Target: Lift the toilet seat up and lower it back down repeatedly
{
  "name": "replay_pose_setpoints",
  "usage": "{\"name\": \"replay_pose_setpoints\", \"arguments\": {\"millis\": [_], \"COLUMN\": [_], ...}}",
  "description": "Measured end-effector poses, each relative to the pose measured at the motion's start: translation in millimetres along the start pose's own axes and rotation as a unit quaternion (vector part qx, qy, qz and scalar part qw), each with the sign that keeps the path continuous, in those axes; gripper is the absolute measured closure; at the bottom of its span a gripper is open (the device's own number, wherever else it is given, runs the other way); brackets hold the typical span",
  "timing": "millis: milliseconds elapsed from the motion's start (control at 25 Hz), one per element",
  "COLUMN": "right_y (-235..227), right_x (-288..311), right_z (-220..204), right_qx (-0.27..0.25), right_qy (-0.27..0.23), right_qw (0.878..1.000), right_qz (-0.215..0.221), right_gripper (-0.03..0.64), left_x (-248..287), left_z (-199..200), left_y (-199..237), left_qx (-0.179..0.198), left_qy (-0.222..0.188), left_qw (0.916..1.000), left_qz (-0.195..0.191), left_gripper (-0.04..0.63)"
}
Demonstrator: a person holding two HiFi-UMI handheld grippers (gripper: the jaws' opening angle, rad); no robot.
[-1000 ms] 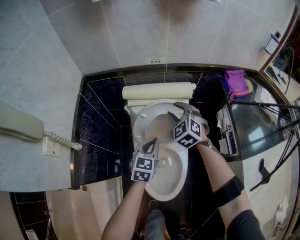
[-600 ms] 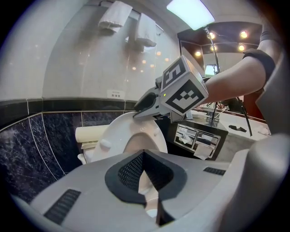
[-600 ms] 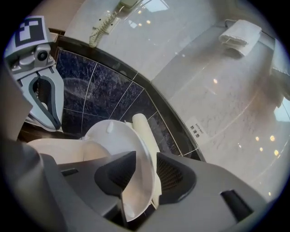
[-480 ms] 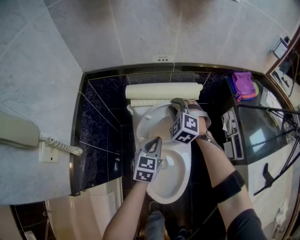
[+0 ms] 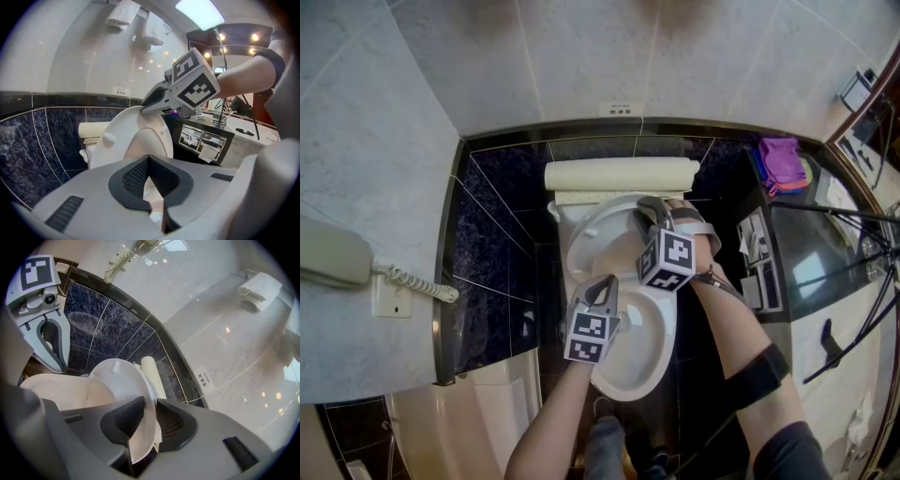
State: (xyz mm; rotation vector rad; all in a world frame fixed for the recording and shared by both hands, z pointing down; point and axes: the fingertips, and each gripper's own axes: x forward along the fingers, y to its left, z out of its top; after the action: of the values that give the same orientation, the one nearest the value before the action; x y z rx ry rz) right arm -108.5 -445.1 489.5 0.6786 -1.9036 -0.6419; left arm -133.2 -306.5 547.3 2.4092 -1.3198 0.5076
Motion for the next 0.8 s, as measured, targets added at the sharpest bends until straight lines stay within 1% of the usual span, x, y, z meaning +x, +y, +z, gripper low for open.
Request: {"name": "replay_pose_setpoints", "arguments": {"millis": [400,640,800], "right_y": [41.6,82.6,119.1], "right_x": [-58.7,-103.2,-132.7], "right_z": [6.2,8.6,9.1], "right_qx": [-0.004,-0.011,-0.016], "right_qy": [-0.021,-0.034,-0.042], "right_qw": [1.000,0.999,0.999], "right_qz": [-0.017,-0.026,-0.029], "right_gripper": [0.525,0.528,0.528], "left_x": [-20.7,-35.9,-46.8], "left_z": [-27.1,-42.3,-47.6], "left_y": [-32.1,-54.2,-69.6], "left_qx": [-0.013,-0.028,-0.029], "left_qy": [0.009,0.008,0.002], "left_qw": [0.9997,0.9989,0.9984], "left_qz": [0.017,0.036,0.048], "left_gripper": [0.607,0.607,0.607]}}
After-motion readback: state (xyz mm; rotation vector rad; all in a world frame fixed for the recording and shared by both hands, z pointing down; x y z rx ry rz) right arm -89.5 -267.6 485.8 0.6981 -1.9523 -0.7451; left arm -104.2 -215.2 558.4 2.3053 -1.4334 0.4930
